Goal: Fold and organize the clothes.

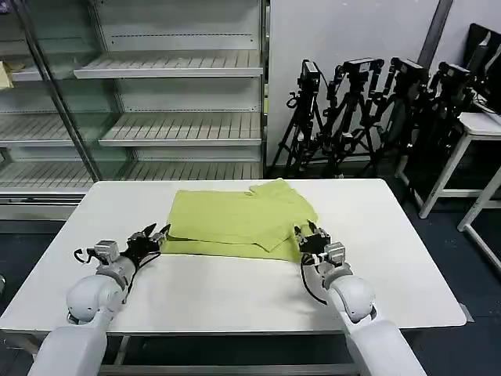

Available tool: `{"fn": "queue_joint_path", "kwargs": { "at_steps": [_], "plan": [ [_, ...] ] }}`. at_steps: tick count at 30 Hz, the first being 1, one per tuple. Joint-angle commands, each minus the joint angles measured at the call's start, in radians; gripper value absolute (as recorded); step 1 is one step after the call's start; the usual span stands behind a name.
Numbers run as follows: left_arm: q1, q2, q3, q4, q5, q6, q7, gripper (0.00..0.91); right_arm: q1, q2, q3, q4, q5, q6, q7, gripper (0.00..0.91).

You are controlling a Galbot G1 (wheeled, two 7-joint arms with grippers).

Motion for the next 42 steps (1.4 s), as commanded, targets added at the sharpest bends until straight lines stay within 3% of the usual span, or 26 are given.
{"fn": "queue_joint_path", "kwargs": {
  "at_steps": [1, 16, 17, 18, 19, 42],
  "plan": [
    [0.083, 0.015, -0.002, -0.115, -0.019, 0.047, -0.016, 0.907, -0.12, -0.045, 0.015, 0.126, 0.015, -0.042, 0.032, 0.907],
    [0.095, 0.022, 0.003, -0.096, -0.022, 0.106, -0.105, 0.907, -0.197, -0.06, 0.028, 0.181, 0.042, -0.129, 0.09, 0.907],
    [0.086, 0.02, 0.006, -0.067, -0.023, 0.105, -0.109, 0.343, -0.198, -0.061, 0.029, 0.18, 0.05, -0.131, 0.093, 0.534],
    [0.077, 0.018, 0.009, -0.056, -0.021, 0.105, -0.116, 0.101, -0.198, -0.062, 0.03, 0.179, 0.068, -0.133, 0.097, 0.191],
    [0.073, 0.018, 0.011, -0.046, -0.021, 0.106, -0.123, 0.01, -0.197, -0.063, 0.031, 0.177, 0.081, -0.134, 0.099, 0.0],
    [0.087, 0.011, 0.034, -0.04, -0.024, 0.107, -0.119, 0.02, -0.202, -0.055, 0.032, 0.204, 0.079, -0.134, 0.08, 0.0]
  ]
}}
